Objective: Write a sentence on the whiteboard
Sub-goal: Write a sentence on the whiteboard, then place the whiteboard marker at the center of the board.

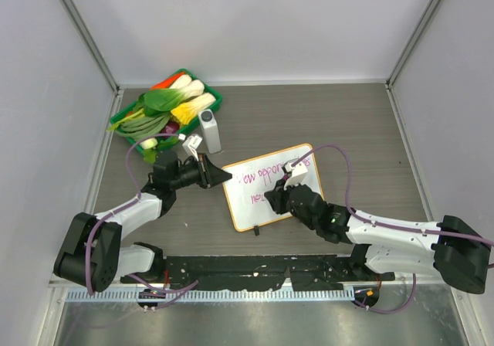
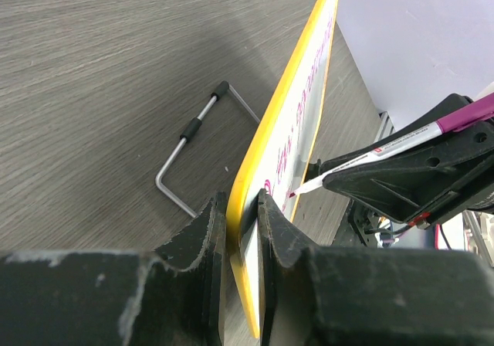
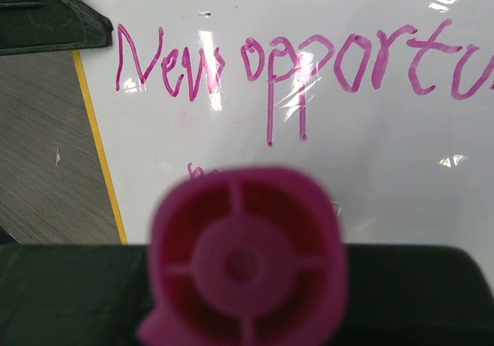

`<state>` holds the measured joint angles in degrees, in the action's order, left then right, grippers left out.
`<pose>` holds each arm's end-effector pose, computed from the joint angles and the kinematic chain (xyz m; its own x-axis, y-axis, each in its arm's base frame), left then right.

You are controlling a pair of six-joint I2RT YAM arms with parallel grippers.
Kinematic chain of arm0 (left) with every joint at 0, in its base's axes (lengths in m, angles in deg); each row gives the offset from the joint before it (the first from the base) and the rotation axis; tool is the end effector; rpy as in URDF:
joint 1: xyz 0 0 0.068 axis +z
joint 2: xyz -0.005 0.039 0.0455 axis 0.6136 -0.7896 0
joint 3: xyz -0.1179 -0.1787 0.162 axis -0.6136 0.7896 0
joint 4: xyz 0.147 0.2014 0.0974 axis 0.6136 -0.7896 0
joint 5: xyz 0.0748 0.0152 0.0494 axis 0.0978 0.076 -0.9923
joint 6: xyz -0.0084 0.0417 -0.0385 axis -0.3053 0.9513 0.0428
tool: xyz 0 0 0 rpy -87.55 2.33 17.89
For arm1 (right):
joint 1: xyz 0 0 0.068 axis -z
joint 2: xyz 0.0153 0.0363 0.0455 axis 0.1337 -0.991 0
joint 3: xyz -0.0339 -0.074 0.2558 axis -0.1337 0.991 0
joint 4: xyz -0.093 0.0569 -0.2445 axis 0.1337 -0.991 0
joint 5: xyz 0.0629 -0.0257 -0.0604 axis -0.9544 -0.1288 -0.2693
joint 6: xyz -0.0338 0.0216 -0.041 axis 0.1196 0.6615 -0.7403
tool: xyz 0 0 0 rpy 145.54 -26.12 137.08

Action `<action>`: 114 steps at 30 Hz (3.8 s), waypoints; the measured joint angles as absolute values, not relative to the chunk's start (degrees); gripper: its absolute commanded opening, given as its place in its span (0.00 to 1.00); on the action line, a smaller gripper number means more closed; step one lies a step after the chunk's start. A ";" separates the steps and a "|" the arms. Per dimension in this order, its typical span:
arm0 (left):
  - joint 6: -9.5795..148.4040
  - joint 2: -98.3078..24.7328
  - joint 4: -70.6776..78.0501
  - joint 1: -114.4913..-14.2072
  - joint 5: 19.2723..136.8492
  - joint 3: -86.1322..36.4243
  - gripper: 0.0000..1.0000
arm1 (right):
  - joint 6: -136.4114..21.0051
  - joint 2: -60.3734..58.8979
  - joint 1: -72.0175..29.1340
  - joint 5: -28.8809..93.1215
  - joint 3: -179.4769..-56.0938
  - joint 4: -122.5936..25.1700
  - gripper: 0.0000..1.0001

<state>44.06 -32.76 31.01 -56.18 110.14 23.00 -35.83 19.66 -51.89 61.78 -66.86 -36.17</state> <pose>0.2314 -0.1043 0.1843 -0.7258 -0.2420 -0.6440 0.4869 0.4806 -0.7293 0.1315 0.1940 0.1950 -0.4814 0.0590 -0.8745 -0.4501 0.8395 0.3045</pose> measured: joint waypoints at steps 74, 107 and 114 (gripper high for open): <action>44.09 -32.71 30.93 -56.22 110.09 23.00 0.00 | -37.62 26.17 -50.95 67.49 -67.65 -41.75 0.01; 44.06 -32.23 30.79 -56.31 109.96 23.00 0.22 | -32.49 43.83 -50.95 66.50 -65.79 -51.43 0.01; 46.58 -31.12 28.63 -56.55 106.86 23.15 0.72 | -27.94 46.32 -50.95 64.97 -65.81 -59.12 0.01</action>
